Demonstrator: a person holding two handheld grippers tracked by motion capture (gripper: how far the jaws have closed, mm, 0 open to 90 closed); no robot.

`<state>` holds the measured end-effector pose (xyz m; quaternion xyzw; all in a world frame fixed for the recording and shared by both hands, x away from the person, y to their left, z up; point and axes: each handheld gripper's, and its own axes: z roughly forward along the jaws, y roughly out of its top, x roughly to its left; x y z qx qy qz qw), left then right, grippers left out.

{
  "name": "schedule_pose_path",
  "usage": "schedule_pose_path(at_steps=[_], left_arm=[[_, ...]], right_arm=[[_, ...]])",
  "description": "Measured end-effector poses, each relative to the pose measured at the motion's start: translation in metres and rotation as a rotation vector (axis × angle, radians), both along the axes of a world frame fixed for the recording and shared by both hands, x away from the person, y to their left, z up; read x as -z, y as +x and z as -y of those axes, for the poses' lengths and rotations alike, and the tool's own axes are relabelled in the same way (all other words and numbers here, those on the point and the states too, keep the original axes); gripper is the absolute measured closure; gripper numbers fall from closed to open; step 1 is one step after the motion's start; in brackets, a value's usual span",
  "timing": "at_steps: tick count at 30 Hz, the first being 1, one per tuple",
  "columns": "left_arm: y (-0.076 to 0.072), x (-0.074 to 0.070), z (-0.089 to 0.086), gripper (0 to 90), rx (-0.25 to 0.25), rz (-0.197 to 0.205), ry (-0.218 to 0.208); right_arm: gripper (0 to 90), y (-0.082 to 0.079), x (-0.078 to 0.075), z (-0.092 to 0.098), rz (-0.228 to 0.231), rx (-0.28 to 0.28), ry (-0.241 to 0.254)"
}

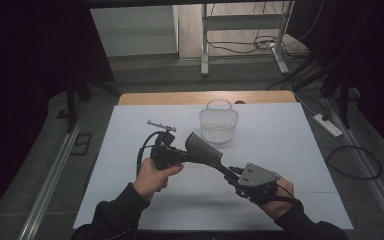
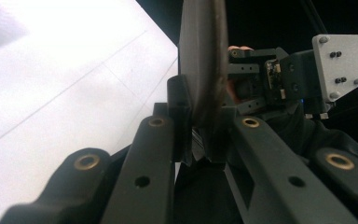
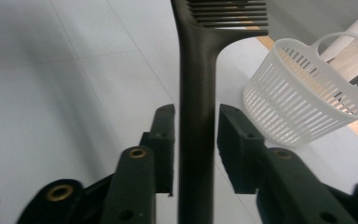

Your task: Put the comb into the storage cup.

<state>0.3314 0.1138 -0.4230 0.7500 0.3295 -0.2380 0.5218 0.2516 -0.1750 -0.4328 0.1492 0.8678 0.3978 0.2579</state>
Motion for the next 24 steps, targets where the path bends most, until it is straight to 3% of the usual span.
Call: schedule_pose_path(at_steps=[8, 24], left_arm=[[-0.002, -0.004, -0.001, 83.0, -0.007, 0.04, 0.015], [-0.001, -0.006, -0.008, 82.9, -0.039, 0.075, 0.019]], right_arm=[[52.8, 0.001, 0.001, 0.0, -0.02, 0.025, 0.014], [27.0, 0.01, 0.0, 0.006, -0.124, 0.09, 0.066]])
